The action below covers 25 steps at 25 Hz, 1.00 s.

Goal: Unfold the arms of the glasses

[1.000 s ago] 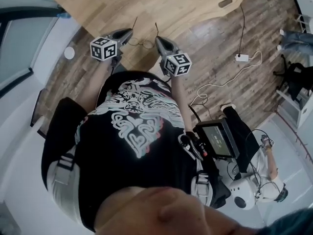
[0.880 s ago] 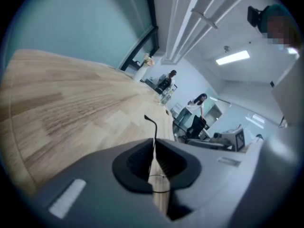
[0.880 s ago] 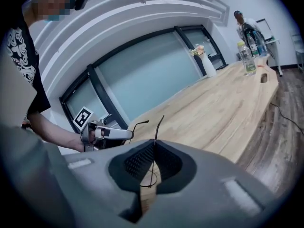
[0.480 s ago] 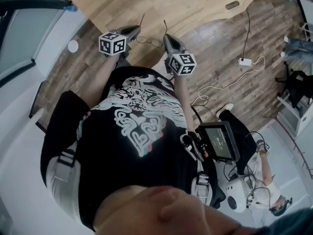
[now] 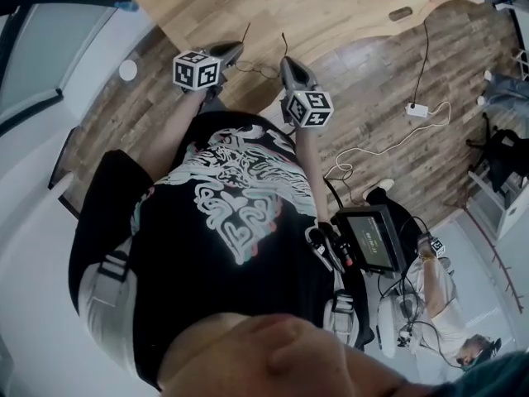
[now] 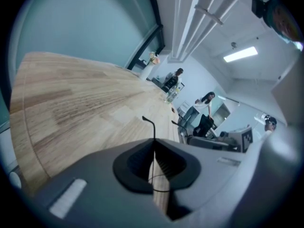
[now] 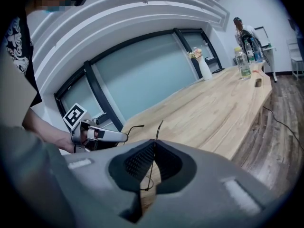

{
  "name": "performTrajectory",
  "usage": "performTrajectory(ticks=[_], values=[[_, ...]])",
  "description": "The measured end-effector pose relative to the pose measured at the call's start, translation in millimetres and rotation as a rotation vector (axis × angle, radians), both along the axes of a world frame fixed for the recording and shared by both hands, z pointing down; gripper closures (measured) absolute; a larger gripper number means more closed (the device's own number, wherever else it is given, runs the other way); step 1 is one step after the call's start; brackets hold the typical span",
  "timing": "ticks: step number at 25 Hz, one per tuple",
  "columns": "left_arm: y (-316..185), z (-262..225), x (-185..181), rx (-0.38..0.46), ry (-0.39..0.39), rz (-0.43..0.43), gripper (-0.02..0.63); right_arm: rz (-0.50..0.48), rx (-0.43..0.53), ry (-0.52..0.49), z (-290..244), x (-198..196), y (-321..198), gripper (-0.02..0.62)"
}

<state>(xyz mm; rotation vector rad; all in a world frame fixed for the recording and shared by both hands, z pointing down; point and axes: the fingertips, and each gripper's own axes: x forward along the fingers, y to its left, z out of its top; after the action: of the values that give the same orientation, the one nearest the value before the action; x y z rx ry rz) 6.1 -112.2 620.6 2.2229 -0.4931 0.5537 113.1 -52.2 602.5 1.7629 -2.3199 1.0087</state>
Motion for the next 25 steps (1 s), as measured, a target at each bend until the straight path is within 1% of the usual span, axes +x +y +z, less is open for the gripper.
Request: performTrajectory(ticks=[12,25], values=[[0.4,2.0,-3.1,-0.002,0.002,-0.012,0.611,-0.01,-0.002,0.008,0.2,-2.0,-1.0,0.594],[1.5,8.3,1.7,-0.008,0.003,0.016,0.611,0.009,-0.011,0.014,7.5,0.6,1.5,0.594]])
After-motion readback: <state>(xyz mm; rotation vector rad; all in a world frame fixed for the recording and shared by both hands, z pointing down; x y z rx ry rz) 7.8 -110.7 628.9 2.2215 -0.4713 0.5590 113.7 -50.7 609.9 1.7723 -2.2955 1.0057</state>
